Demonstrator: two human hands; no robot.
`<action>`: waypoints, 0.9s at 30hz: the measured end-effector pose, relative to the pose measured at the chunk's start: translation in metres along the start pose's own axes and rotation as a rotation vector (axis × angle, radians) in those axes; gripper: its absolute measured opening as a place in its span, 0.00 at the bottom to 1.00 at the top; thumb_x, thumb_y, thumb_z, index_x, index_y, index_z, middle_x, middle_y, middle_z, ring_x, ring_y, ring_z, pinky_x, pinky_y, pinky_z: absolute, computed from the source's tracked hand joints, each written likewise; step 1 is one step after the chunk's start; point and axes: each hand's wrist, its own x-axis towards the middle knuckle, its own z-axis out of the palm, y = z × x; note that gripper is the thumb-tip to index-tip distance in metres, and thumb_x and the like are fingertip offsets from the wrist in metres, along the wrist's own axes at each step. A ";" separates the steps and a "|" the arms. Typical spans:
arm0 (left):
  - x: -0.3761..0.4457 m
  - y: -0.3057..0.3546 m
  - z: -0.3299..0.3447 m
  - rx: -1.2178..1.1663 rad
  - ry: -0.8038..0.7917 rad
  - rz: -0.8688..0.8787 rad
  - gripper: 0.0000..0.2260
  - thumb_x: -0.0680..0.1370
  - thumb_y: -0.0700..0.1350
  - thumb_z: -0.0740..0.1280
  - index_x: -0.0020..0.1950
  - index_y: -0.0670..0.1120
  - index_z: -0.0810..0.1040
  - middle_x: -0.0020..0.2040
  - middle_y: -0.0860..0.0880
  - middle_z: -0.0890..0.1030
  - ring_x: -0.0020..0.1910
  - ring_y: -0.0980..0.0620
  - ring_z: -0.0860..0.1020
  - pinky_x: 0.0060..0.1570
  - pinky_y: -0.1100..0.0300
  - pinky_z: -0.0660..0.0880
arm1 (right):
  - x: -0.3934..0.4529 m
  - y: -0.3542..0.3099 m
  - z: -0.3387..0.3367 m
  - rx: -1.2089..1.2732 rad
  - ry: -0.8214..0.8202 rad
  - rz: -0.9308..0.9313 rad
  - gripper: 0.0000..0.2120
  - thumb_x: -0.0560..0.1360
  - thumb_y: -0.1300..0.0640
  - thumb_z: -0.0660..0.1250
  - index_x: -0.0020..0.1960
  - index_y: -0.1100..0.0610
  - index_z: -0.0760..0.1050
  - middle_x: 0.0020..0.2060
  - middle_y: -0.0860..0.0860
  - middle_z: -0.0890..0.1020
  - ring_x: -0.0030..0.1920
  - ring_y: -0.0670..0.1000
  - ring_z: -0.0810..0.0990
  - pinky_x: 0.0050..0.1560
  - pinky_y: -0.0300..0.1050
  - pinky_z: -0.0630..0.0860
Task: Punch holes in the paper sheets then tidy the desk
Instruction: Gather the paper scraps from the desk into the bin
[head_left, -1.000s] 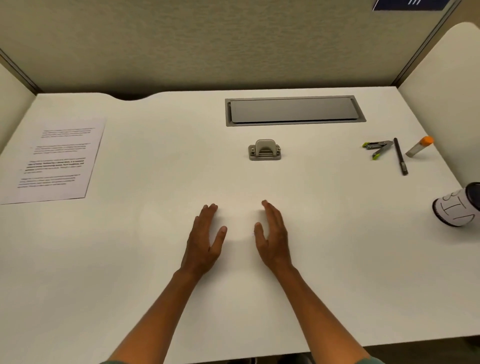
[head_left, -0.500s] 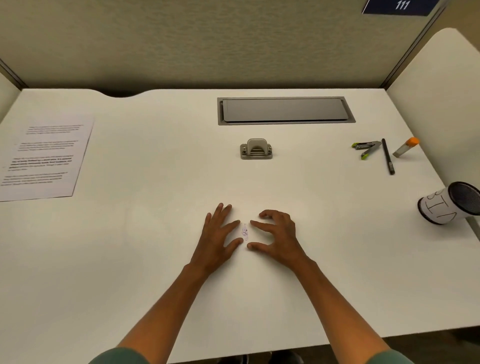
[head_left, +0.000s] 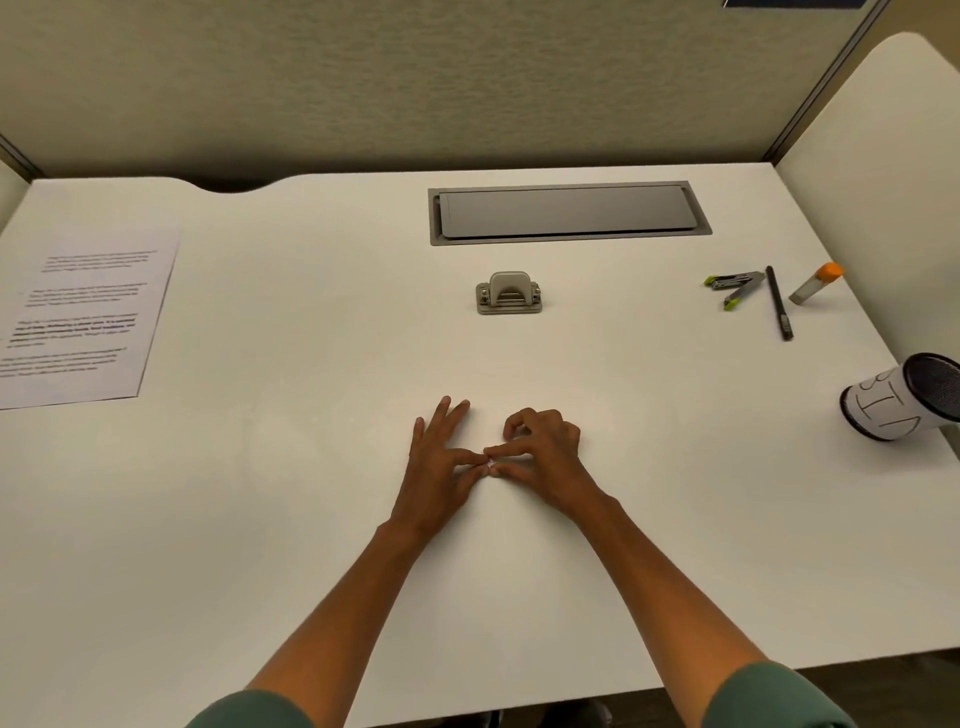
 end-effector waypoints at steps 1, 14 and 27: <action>0.000 0.001 0.000 -0.003 0.007 -0.003 0.04 0.74 0.45 0.73 0.48 0.47 0.86 0.75 0.45 0.66 0.78 0.47 0.55 0.76 0.43 0.49 | 0.000 -0.001 0.001 0.011 0.013 0.001 0.09 0.69 0.42 0.73 0.49 0.39 0.83 0.49 0.38 0.75 0.55 0.45 0.68 0.57 0.45 0.56; 0.000 0.008 0.007 -0.049 0.036 -0.052 0.04 0.77 0.38 0.69 0.44 0.42 0.83 0.72 0.45 0.71 0.77 0.47 0.59 0.76 0.43 0.48 | -0.015 -0.008 0.021 0.007 0.183 0.083 0.03 0.72 0.48 0.72 0.43 0.45 0.84 0.38 0.42 0.79 0.47 0.49 0.73 0.56 0.49 0.63; 0.009 0.015 0.001 -0.088 0.000 -0.148 0.06 0.79 0.37 0.65 0.45 0.44 0.79 0.74 0.49 0.68 0.78 0.53 0.53 0.77 0.51 0.42 | -0.024 -0.016 0.020 -0.084 0.198 0.227 0.07 0.78 0.57 0.61 0.46 0.51 0.78 0.46 0.47 0.77 0.50 0.53 0.72 0.53 0.51 0.64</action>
